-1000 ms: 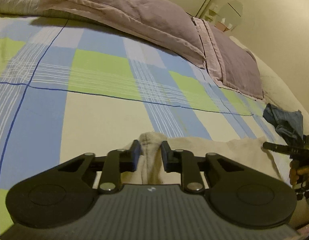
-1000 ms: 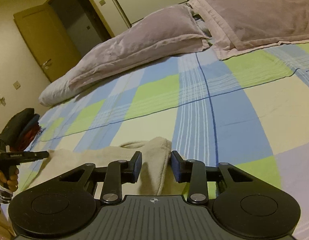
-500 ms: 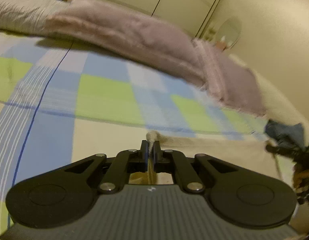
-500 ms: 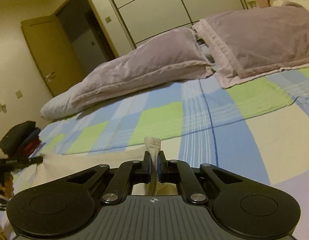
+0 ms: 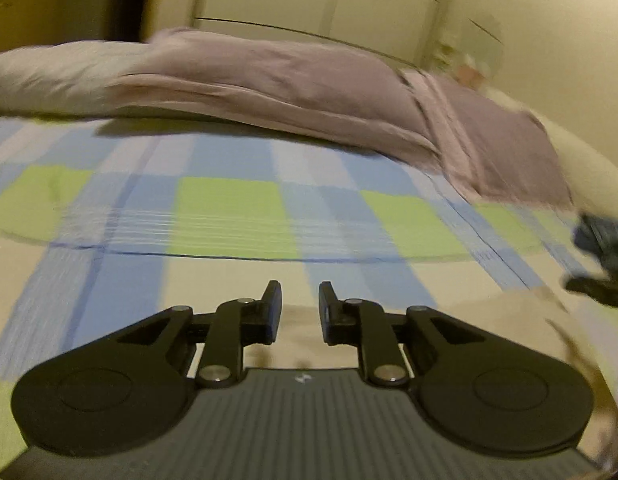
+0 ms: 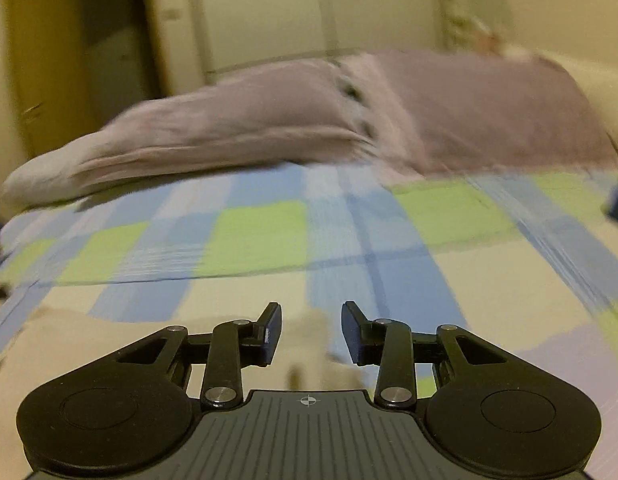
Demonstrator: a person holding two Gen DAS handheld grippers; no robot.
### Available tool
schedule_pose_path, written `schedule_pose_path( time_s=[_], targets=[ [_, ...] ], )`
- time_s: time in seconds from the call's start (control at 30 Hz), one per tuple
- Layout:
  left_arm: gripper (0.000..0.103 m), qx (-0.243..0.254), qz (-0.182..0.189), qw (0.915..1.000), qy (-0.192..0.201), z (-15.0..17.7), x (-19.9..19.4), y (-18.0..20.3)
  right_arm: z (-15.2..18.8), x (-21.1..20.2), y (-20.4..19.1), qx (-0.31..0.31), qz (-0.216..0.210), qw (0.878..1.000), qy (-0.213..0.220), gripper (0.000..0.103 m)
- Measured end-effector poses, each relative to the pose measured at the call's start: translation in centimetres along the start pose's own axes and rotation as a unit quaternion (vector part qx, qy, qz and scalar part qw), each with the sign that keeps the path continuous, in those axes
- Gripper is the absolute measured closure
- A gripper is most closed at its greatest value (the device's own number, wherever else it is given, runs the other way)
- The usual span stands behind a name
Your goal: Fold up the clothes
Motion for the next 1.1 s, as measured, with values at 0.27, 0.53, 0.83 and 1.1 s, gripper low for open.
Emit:
schedule_pose_path(
  time_s=[0.27,0.53,0.83,1.1],
  targets=[
    [0.088,0.052,-0.029,0.9961,-0.065,5.2,6.6,0.4,5.1,7.0,-1.3,-0.060,0.030,0.994,-0.089,0.066],
    [0.090,0.075,-0.061,0.9948,-0.030,4.6,-0.9,2.1,3.2,-0.4,2.3,0.022,0.032,0.998,-0.039,0.066],
    [0.086,0.043,-0.050,0.9963,-0.056,9.9,-1.5,4.8,9.6,-4.7,-5.0,-0.069,0.017,0.996,-0.062,0.066],
    [0.090,0.029,-0.084,0.9952,-0.041,8.9,-7.2,4.8,9.0,-7.6,-2.4,-0.043,0.058,0.996,-0.061,0.066]
  ],
)
Point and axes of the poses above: each gripper's, at about its wrist camera, not at the fingertips, and x roughly the way its jaws point, y to its right, z to its underside, the point moved 8 cm from there along x, roughly the way its jaws point, and after that the axes turned 7 degrees about z, right-handed, at the moved point
